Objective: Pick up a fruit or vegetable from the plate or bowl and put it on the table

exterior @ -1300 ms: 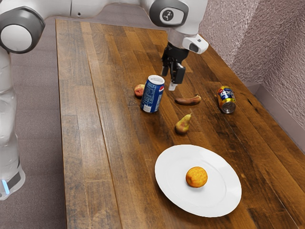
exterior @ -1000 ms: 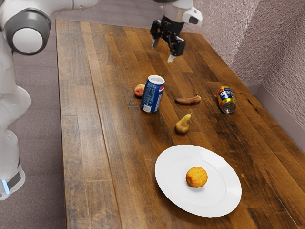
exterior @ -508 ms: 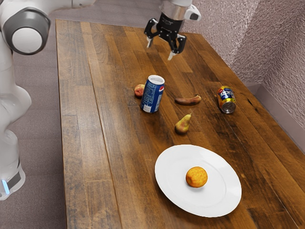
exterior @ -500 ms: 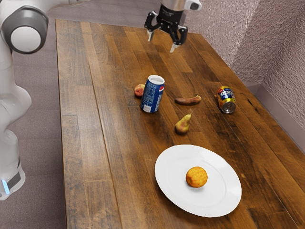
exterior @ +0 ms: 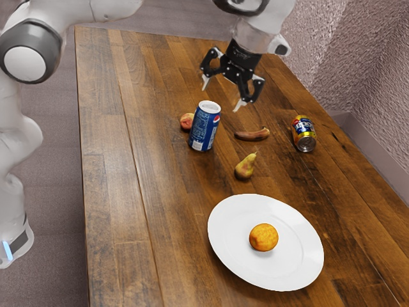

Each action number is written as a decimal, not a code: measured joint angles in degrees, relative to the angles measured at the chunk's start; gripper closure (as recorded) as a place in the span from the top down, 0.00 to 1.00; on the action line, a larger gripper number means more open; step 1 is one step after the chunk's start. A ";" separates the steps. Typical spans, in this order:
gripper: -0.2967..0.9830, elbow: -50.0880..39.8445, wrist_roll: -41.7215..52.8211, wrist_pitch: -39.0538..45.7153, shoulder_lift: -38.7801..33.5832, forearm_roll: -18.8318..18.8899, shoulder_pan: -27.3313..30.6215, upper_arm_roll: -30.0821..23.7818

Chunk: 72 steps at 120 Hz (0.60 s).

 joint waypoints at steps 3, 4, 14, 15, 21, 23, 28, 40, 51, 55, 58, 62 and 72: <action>0.77 -0.11 -0.78 -0.14 0.39 -0.25 -2.05 -0.03; 0.77 -0.14 -1.03 -0.18 0.49 -0.36 -2.55 -0.04; 0.77 -0.91 -3.70 -0.57 1.00 -1.14 -3.65 -0.04; 0.77 -1.09 -4.01 -0.60 1.03 -1.19 -3.56 -0.04; 0.77 -1.79 -5.90 -0.76 1.47 -1.42 -2.85 0.02; 0.77 -1.90 -6.50 -0.79 1.91 -1.48 -2.56 0.06; 0.77 -2.08 -7.91 -0.66 2.96 -1.60 -2.08 0.18; 0.77 -2.21 -10.74 1.37 4.04 -3.65 -1.88 0.22; 0.77 -2.23 -12.30 3.97 4.63 -4.97 -2.09 0.17; 0.77 -2.23 -12.78 4.83 5.00 -5.29 -2.09 0.16; 0.77 -2.23 -13.14 5.44 5.27 -5.50 -2.20 0.08; 0.77 -2.23 -13.59 6.18 5.73 -6.11 -2.37 0.00; 0.77 -2.17 -14.71 7.73 6.30 -7.48 -3.53 -1.01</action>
